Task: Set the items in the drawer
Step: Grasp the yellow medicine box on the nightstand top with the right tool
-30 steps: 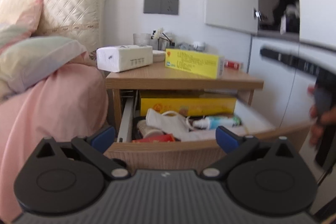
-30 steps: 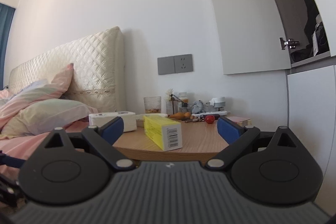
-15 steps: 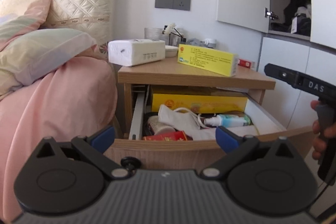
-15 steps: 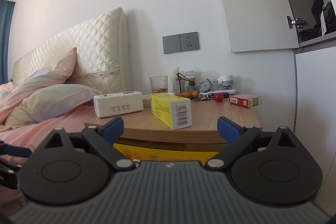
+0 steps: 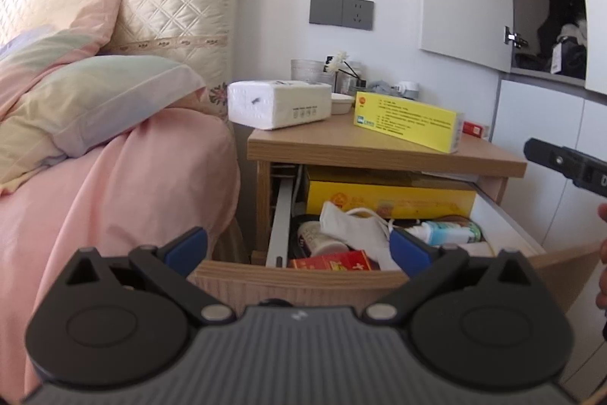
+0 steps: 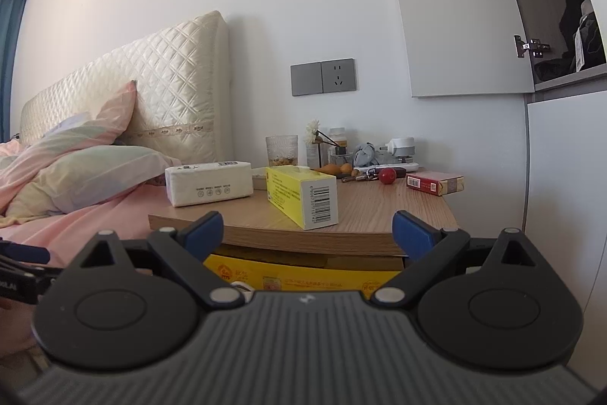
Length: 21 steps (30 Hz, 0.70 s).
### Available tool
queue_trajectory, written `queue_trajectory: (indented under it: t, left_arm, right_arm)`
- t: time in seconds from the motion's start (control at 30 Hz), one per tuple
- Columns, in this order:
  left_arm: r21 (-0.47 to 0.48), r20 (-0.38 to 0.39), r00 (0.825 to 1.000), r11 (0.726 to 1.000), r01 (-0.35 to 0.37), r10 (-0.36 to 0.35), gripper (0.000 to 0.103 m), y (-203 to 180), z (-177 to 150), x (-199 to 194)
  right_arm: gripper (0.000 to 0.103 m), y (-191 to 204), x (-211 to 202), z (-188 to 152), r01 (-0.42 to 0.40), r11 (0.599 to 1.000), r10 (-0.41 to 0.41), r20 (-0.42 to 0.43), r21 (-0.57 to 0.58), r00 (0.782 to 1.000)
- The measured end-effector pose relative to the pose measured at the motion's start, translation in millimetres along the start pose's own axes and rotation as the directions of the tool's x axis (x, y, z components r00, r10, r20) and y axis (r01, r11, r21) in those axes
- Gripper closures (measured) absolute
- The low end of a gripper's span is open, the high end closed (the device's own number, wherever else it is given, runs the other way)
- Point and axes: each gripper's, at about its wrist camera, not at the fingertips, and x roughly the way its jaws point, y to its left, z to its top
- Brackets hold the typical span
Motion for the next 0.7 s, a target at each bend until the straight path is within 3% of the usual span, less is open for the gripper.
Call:
queue_trajectory:
  t: [0.33, 0.7]
  left_arm:
    - [0.028, 0.035, 0.999, 1.0, -0.007, 0.006, 0.0, -3, 0, -8]
    - [0.043, 0.048, 0.999, 0.999, 0.003, -0.005, 0.0, -8, -3, -11]
  right_arm:
    - [0.005, -5, -3, 0, -0.004, 1.0, 0.004, -0.011, 0.016, 1.0]
    - [0.005, -5, 31, 28, -0.101, 0.993, 0.106, -0.088, 0.057, 0.99]
